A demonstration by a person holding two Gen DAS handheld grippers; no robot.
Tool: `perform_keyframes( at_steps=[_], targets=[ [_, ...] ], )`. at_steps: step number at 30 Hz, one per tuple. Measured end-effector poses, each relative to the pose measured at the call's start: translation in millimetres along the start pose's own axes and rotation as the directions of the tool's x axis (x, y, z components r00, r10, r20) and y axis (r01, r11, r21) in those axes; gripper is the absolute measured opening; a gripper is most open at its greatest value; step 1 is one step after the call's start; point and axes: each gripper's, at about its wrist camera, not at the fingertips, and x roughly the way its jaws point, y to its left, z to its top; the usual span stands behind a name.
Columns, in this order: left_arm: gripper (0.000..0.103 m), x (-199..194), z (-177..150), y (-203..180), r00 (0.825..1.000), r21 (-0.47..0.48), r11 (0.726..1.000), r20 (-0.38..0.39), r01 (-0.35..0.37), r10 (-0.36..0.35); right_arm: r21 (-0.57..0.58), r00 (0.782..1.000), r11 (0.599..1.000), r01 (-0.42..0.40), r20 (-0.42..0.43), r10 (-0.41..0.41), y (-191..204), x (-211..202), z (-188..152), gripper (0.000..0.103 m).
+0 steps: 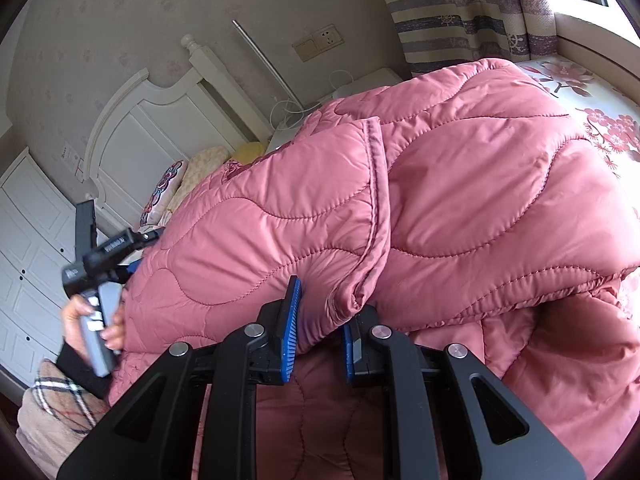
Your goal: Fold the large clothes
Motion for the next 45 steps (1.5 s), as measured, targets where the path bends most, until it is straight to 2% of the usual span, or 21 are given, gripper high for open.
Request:
perform_keyframes(
  at_steps=[2,4,5,7,10,12,15,18,20,21,23,24,25,27,32,35,38,39,42,44,45],
  targets=[
    [0.098,-23.4,-2.1,-6.2,0.998,0.004,0.999,0.042,0.041,-0.041,0.003,1.000,1.000,-0.001,0.001,0.001,-1.0,-0.3,0.0,0.015],
    [0.099,-55.5,-15.8,-10.9,0.983,0.002,0.988,0.098,0.155,-0.154,0.007,1.000,1.000,-0.004,0.000,0.004,-2.1,-0.5,0.4,0.015],
    [0.099,-65.8,-25.6,-11.1,0.979,0.003,0.985,0.111,0.174,-0.173,0.007,1.000,1.000,-0.004,0.000,0.004,-2.4,-0.7,0.4,0.015],
    [0.100,-74.3,-44.6,-9.6,0.981,-0.002,0.988,0.116,0.155,-0.154,0.007,1.000,1.000,-0.005,0.000,0.005,-2.3,-0.7,0.1,0.015],
    [0.099,-46.7,-68.2,2.8,0.990,-0.027,0.990,0.007,0.139,-0.139,0.007,1.000,1.000,-0.004,0.000,0.004,-1.9,-0.7,0.1,0.015],
    [0.099,-42.0,-77.5,-2.1,0.994,0.057,0.993,0.027,0.105,-0.107,0.005,1.000,1.000,-0.007,0.000,0.007,-1.9,-0.7,0.2,0.015],
    [0.098,-55.9,-77.6,-14.0,0.999,0.060,0.998,0.027,0.035,-0.037,0.002,1.000,1.000,-0.008,0.000,0.008,-1.0,-1.2,0.0,0.015],
    [0.099,-100.4,-95.0,-24.6,0.988,0.057,0.994,0.116,0.095,-0.101,0.013,1.000,1.000,-0.012,0.001,0.012,-3.5,-2.1,-0.2,0.015],
    [0.099,-106.7,-108.3,-28.7,0.994,0.072,0.997,0.112,0.007,-0.015,0.013,1.000,1.000,-0.013,0.001,0.013,-3.7,-2.0,-0.4,0.015],
    [0.100,-98.8,-115.4,-27.6,0.996,0.077,0.996,0.083,-0.047,0.041,0.012,1.000,1.000,-0.012,0.001,0.012,-3.4,-2.0,-0.5,0.015],
    [0.100,-72.9,-125.7,-22.3,0.998,0.073,0.996,0.021,-0.054,0.052,0.012,1.000,1.000,-0.013,0.000,0.013,-3.6,-2.0,-0.1,0.015],
    [0.101,-71.7,-132.3,-26.2,0.995,0.113,0.991,0.068,-0.078,0.071,0.012,1.000,1.000,-0.014,0.000,0.014,-3.3,-2.0,-0.4,0.015],
    [0.101,-70.4,-134.9,-35.3,0.991,0.164,0.979,0.069,-0.123,0.113,0.010,1.000,1.000,-0.016,-0.001,0.016,-3.4,-1.7,-0.1,0.015],
    [0.101,-74.7,-134.8,-43.5,0.985,0.176,0.971,0.076,-0.163,0.152,0.008,1.000,1.000,-0.016,-0.002,0.016,-3.0,-1.1,0.3,0.015],
    [0.101,-106.2,-154.1,-56.5,0.985,0.147,0.976,0.091,-0.162,0.150,0.021,1.000,0.999,-0.028,-0.001,0.028,-6.5,-1.2,0.2,0.015],
    [0.101,-89.4,-167.9,-54.8,0.979,0.159,0.966,0.003,-0.202,0.204,0.032,0.999,0.999,-0.041,-0.004,0.042,-10.0,-0.8,0.4,0.015],
    [0.101,-91.5,-170.6,-46.4,0.988,0.122,0.981,-0.026,-0.151,0.155,0.036,0.999,0.998,-0.049,-0.011,0.049,-11.3,1.3,1.5,0.015],
    [0.101,-99.6,-170.1,-42.8,0.989,0.095,0.986,-0.032,-0.140,0.144,0.039,0.998,0.998,-0.054,-0.014,0.055,-12.3,1.7,2.3,0.018],
    [0.101,-139.6,-179.3,-35.5,0.994,0.048,0.993,0.028,-0.110,0.109,0.108,0.992,0.989,-0.098,-0.070,0.105,-20.5,-5.4,7.2,0.022],
    [0.101,-168.1,-199.0,-37.0,0.992,0.058,0.992,0.066,-0.114,0.110,0.177,0.986,0.978,-0.110,-0.105,0.129,-24.5,-26.2,8.6,0.040],
    [0.101,-178.0,-210.7,-40.1,0.991,0.072,0.990,0.075,-0.118,0.113,0.183,0.986,0.976,-0.118,-0.097,0.137,-23.1,-42.1,6.4,0.065]
  ],
)
